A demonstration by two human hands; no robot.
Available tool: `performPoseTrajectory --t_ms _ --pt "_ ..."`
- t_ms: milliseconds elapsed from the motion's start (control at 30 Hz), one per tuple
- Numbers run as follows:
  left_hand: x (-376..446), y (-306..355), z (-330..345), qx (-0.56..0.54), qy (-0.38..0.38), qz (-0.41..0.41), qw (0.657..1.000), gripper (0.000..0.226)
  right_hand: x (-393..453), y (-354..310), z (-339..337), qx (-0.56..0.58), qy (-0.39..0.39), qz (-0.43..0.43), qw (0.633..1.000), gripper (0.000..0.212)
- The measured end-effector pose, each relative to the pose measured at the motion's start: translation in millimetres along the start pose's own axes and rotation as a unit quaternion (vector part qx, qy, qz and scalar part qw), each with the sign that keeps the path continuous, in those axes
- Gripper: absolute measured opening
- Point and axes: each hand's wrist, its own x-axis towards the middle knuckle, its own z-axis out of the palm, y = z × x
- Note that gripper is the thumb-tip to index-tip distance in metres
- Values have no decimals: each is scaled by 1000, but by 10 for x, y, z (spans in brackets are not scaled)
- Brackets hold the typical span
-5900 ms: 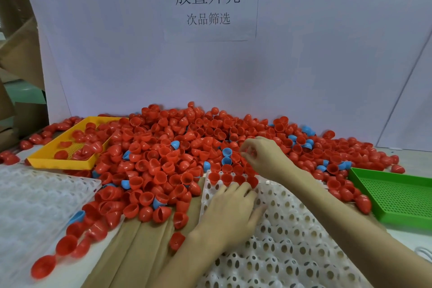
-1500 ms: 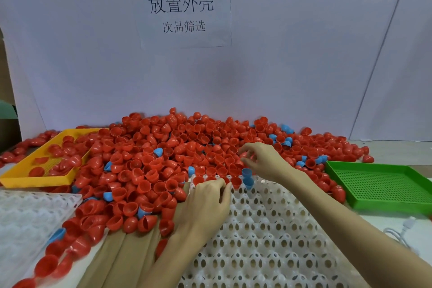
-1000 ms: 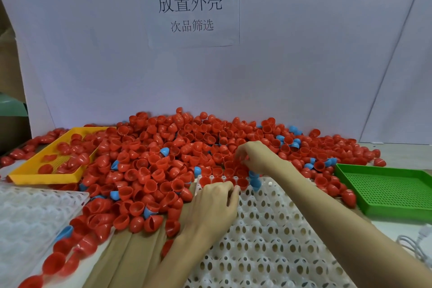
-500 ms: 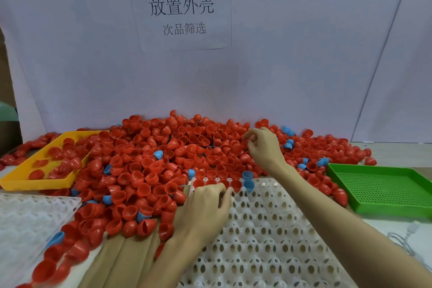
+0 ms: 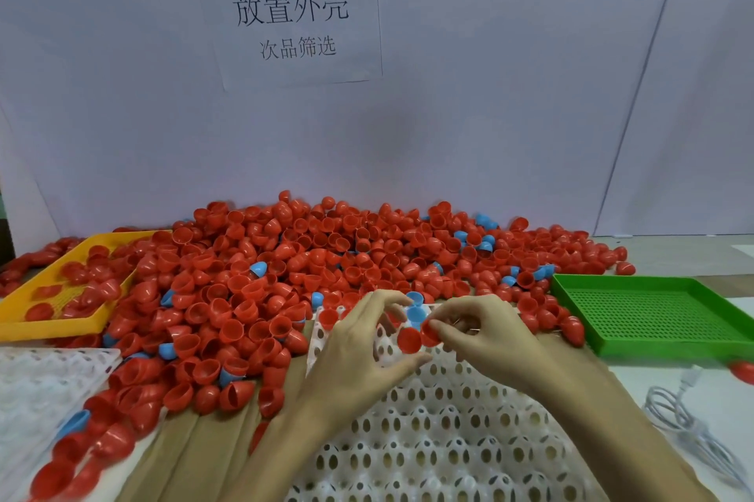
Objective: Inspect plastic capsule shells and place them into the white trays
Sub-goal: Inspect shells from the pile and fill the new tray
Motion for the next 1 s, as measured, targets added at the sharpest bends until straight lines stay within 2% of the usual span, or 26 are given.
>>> performPoseTrajectory --t_ms 133,200,267,333,467,600,667,800,1000 --pt "-18 99 35 -80 24 -4 997 24 -47 6 -10 46 -18 8 999 17" --pt "-9 133 24 -130 31 -34 990 22 -66 10 -36 99 -34 19 994 15" --pt "4 152 8 -166 37 -61 984 23 -97 5 -75 201 -68 39 976 11" --pt "11 172 -9 -202 29 -79 976 21 -131 -5 -116 268 -91 44 958 17" --pt "1 210 -46 -232 8 -68 970 24 -177 -12 -141 275 -110 30 955 27" --pt "4 201 -63 -236 6 -42 971 29 -186 -1 -150 270 -94 17 958 19" --pt "5 183 -65 -231 15 -30 972 30 -196 -6 -164 273 -91 9 958 14" --pt "3 176 -76 -214 53 -9 975 31 -202 0 -183 276 -116 -24 954 22" --pt "11 184 -82 -180 76 34 980 30 -197 42 -153 233 -69 -61 968 30"
